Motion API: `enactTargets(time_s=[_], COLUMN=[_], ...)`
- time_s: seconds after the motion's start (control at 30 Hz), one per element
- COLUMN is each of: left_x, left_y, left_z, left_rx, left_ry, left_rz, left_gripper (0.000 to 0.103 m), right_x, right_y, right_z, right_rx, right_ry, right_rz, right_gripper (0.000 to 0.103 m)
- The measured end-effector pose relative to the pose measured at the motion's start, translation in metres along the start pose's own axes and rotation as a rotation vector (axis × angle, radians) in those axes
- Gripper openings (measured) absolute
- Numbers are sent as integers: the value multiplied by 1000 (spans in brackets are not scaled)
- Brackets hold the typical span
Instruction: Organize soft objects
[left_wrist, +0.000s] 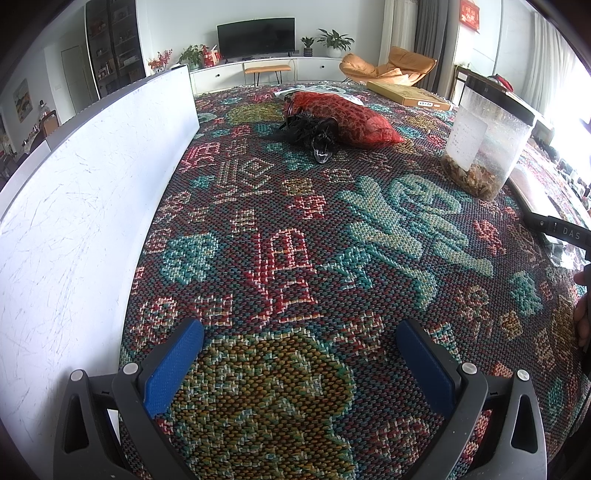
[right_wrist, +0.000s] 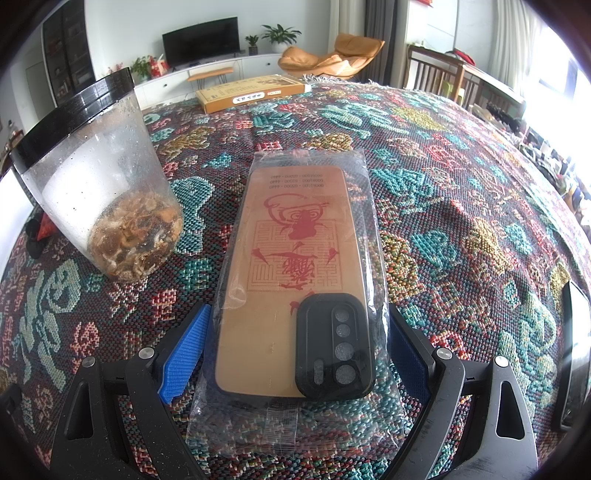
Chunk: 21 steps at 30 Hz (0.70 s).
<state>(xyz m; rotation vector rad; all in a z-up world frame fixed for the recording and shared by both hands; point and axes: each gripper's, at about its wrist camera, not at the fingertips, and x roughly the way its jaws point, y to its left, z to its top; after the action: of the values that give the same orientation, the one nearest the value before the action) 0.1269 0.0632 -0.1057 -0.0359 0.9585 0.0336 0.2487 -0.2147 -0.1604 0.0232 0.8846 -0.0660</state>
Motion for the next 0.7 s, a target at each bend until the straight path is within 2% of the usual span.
enactTargets(time_s=[0.07,0.17,0.3,0.4,0.47,0.53,0.57,0.63,0.67,0.7], left_x=[1,5,11,23,39,61,73,94,98,95], left_y=[2,9,12,12,12,13,14,17,17,15], left_z=[8,31,81,123,143,157,162,164,162,161], left_rx=[-38,-139,-246,-274,-273,-256,-250,-253,-250,-218], left_ry=[12,7,-40,-86,-82,-39,-8,48,49,17], left_rz=[-25,-135,-211,-200,-150,-96,-77,-83,-114,-110], left_gripper=[103,103,103,103,102,95,88,76,65,46], right_x=[0,0,0,0,0,-1,-1,-1,-2,2], right_y=[0,0,0,0,0,0,0,0,-1,0], right_z=[0,0,0,0,0,0,0,-1,-1,2], right_rx=[0,0,0,0,0,0,0,0,0,-1], right_ry=[0,0,0,0,0,0,0,0,1,5], right_rz=[0,0,0,0,-1,-1,-1,0,3,13], right_gripper=[91,91,91,91,91,91,91,92,93,92])
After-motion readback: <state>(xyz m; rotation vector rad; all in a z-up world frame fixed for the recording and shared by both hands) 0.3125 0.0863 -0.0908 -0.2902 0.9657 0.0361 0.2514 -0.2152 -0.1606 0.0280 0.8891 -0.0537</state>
